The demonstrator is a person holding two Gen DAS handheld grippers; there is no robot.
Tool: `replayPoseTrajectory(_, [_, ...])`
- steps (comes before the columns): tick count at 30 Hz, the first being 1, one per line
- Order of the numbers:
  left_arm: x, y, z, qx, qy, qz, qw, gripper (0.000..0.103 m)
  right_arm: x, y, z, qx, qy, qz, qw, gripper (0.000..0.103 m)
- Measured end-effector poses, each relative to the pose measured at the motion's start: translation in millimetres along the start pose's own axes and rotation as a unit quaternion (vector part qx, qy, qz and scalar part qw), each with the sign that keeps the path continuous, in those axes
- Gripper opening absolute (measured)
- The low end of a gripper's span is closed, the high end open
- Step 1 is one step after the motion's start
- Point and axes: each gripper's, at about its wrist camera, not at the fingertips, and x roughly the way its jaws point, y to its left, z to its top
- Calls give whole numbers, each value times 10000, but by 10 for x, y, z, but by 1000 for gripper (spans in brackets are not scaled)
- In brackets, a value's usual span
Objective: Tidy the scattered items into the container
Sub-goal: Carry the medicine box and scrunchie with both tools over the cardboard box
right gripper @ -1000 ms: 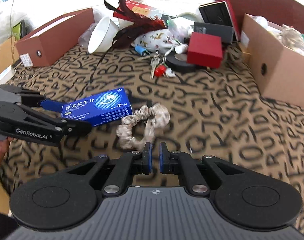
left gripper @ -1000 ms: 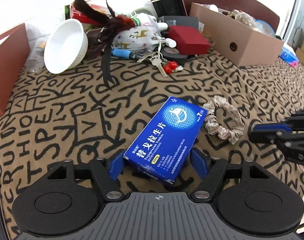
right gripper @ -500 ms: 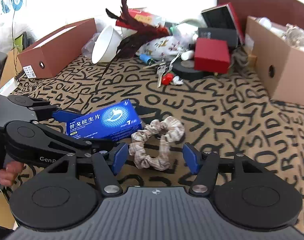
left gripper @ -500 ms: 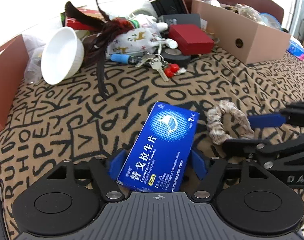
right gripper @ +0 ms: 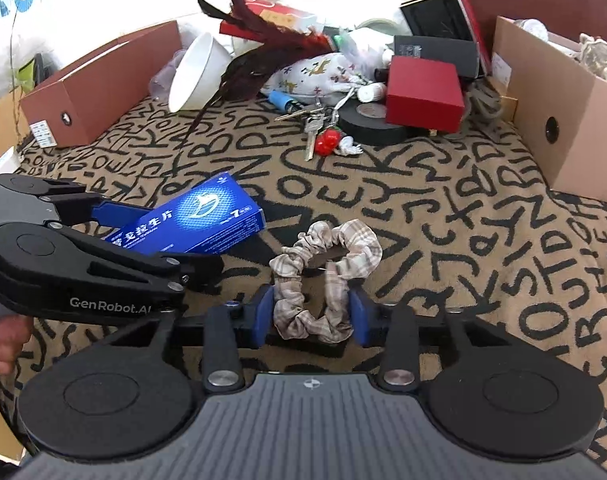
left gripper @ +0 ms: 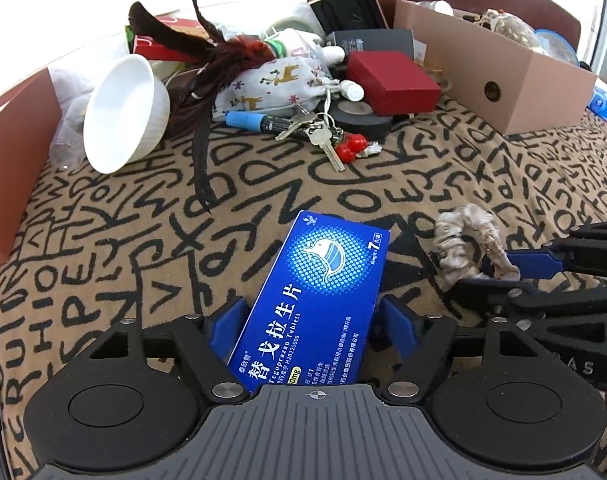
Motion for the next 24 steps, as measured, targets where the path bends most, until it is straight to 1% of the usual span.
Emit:
replayPoseTrajectory(1, [-6,-6,2,13,-24,39,10000,65,-6,-8,2,22,2,4,10000,32])
replayPoseTrajectory(3, [-22,-6,19,-10,-29,40,10000,62,-36,-38,5,105,16,66,9999,20])
replayPoseTrajectory(5, [-59,-14,34,-90,-26,10,10000,61,-84,-64,1,197,0,112,9997,18])
replayPoseTrajectory(7, [-133,-33,65,-127,-112,-64,9998,60,-162,-88,-3,250,-66,144,9996,17])
replayPoseTrajectory(10, [-261,-126,158,12,-320,-59,9995,60,-315,-139,27,317,-240,173,9991,17])
replayPoseTrajectory(13, [-386,-228,345,122,-581,-125,9982,60,-480,-228,107,361,-465,194,9981,17])
replayPoseTrajectory(19, [-599,-481,840,168,-1093,-622,9919,60,-804,-539,329,405,-978,67,9944,17])
replayPoseTrajectory(24, [-725,-828,1317,554,-1517,-845,9832,60,-1023,-845,514,394,-1301,-142,9906,17])
